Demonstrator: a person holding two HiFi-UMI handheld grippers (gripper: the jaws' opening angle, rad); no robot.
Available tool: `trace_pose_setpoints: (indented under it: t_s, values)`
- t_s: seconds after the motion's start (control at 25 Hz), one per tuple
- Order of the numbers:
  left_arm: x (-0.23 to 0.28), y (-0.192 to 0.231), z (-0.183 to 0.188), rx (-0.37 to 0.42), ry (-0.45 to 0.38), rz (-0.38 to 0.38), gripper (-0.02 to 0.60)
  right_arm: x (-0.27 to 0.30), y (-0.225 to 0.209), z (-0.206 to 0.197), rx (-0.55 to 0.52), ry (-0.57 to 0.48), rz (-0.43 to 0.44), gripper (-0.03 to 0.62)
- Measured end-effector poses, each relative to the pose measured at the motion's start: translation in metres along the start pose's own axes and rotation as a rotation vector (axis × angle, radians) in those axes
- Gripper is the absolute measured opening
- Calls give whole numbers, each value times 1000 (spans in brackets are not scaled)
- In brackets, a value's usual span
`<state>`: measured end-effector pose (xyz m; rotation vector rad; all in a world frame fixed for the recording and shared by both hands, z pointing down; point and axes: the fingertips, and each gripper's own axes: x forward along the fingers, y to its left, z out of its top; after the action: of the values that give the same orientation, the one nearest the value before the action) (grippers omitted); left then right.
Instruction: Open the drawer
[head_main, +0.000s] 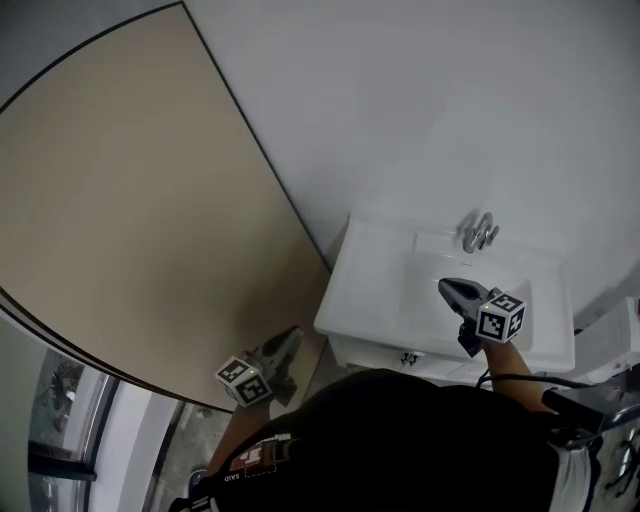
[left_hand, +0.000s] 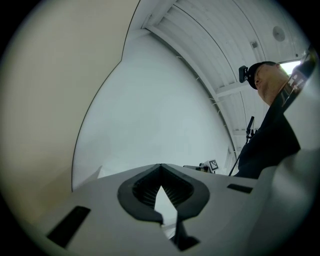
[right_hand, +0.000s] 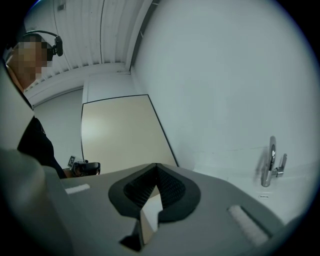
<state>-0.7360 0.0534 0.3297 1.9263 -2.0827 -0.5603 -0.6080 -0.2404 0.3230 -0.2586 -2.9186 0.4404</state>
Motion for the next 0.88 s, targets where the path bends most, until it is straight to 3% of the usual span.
trace_pose_setpoints:
  t_s: [0.4, 0.88]
  values:
    - [81, 42, 9, -15, 110, -128, 0, -4, -58, 1, 68, -36, -162, 2]
    - [132, 135, 60, -34, 172, -366, 0, 61, -43, 31, 59, -101, -345, 2]
